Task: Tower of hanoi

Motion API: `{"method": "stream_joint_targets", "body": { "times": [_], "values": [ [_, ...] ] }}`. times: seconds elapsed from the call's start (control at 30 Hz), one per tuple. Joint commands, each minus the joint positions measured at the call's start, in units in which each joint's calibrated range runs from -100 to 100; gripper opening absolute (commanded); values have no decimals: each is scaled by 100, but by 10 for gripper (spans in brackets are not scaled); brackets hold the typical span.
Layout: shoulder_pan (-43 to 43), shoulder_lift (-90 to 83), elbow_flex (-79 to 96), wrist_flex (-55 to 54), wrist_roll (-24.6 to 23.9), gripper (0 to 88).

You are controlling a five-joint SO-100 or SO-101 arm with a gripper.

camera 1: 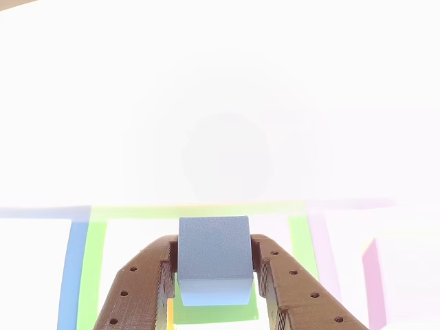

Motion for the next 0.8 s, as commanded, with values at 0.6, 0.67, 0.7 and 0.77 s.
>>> {"method": "stream_joint_targets", "body": {
  "times": [0.6, 0.67, 0.7, 0.77],
  "values": [
    [-61, -96, 34, -403, 0, 220],
    [-100, -435, 43, -127, 0, 221],
    [-119, -685, 34, 140, 0, 217],
    [-148, -1323, -93, 966, 0, 205]
  ]
}}
